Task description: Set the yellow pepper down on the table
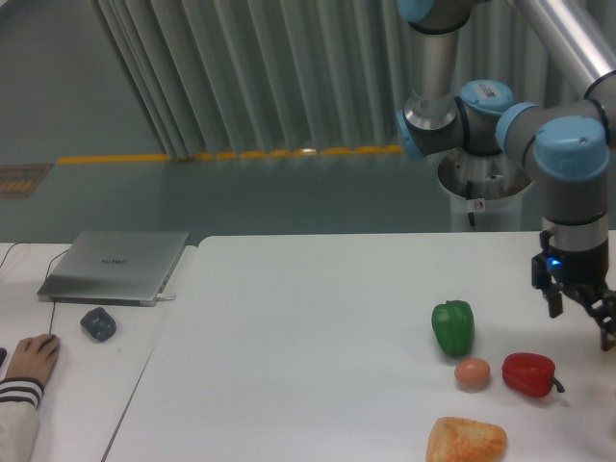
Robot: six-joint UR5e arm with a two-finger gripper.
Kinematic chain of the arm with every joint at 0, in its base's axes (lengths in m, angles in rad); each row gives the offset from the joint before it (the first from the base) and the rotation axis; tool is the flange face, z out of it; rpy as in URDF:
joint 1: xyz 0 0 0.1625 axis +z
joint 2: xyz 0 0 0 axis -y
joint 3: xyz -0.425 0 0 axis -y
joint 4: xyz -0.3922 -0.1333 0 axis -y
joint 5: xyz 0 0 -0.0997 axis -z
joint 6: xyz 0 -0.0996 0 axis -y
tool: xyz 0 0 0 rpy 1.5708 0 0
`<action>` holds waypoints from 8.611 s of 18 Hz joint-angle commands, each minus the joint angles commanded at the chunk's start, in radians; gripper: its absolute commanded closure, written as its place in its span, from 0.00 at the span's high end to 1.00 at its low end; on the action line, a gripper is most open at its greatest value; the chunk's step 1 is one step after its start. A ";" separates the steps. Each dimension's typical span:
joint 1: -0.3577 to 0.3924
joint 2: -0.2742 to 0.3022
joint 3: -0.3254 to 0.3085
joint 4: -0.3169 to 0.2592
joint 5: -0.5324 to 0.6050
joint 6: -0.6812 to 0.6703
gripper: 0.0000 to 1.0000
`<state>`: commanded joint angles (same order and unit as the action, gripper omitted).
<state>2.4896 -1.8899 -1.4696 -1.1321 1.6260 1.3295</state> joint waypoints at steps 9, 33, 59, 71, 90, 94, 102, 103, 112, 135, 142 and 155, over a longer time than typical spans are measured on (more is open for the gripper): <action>0.094 -0.002 0.006 0.012 -0.002 0.250 1.00; 0.298 -0.109 0.018 0.040 0.008 0.244 1.00; 0.292 -0.100 0.006 0.048 -0.041 -0.003 1.00; 0.301 -0.100 -0.043 0.057 -0.015 -0.032 1.00; 0.310 -0.109 -0.058 0.037 -0.021 -0.053 1.00; 0.319 -0.110 -0.060 0.035 -0.021 -0.053 1.00; 0.316 -0.110 -0.069 0.035 -0.023 -0.090 1.00; 0.319 -0.112 -0.068 0.035 -0.023 -0.090 1.00; 0.327 -0.135 -0.067 0.043 -0.015 -0.096 1.00; 0.342 -0.120 0.098 -0.218 -0.129 -0.114 0.34; 0.295 -0.089 0.161 -0.333 -0.193 -0.150 0.34; 0.075 -0.005 0.037 -0.443 -0.020 0.052 0.38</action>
<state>2.5649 -1.8945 -1.4326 -1.5754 1.6059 1.3819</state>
